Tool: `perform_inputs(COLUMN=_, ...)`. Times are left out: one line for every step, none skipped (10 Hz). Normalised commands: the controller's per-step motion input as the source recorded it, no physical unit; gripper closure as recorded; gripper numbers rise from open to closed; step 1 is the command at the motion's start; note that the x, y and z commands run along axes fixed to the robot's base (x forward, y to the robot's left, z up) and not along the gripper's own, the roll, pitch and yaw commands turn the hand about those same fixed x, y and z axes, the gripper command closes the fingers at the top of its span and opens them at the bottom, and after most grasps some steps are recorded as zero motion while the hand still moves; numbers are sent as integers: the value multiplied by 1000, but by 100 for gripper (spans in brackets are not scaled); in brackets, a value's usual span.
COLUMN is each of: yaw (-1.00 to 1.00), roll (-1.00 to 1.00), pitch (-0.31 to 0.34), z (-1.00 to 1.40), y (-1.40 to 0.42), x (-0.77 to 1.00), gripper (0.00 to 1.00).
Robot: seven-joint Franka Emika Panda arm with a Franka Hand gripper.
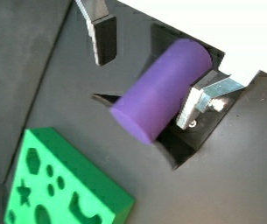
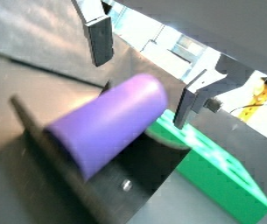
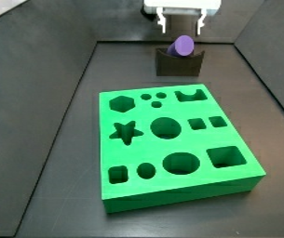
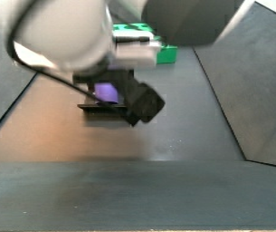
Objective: Pick up the round object. Move up. Place the round object on the fixture. Regrasp the round object. Move to above the board. Insert the round object.
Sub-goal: Regrasp the round object.
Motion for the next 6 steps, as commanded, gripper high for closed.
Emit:
perform_inputs(yaw=-23, roll=57, pitch=31, z=532, y=-3, x=-32, gripper=0)
perform_inputs(yaw=-19, roll=59, pitch=35, z=298, y=-3, x=-32, gripper=0)
perform_inputs(yaw=-17, roll=60, pitch=37, z=181, y=0, x=-30, gripper=0)
perform_inputs(yaw=18, roll=1000, pitch=51, z=924, y=-1000, x=-70, gripper=0)
perform_inputs(yaw=18, roll=1000, pitch=50, z=911, y=-1000, x=-72, gripper=0)
perform_inputs(yaw=17, roll=1000, pitch=37, z=892, y=-1000, x=-105, gripper=0)
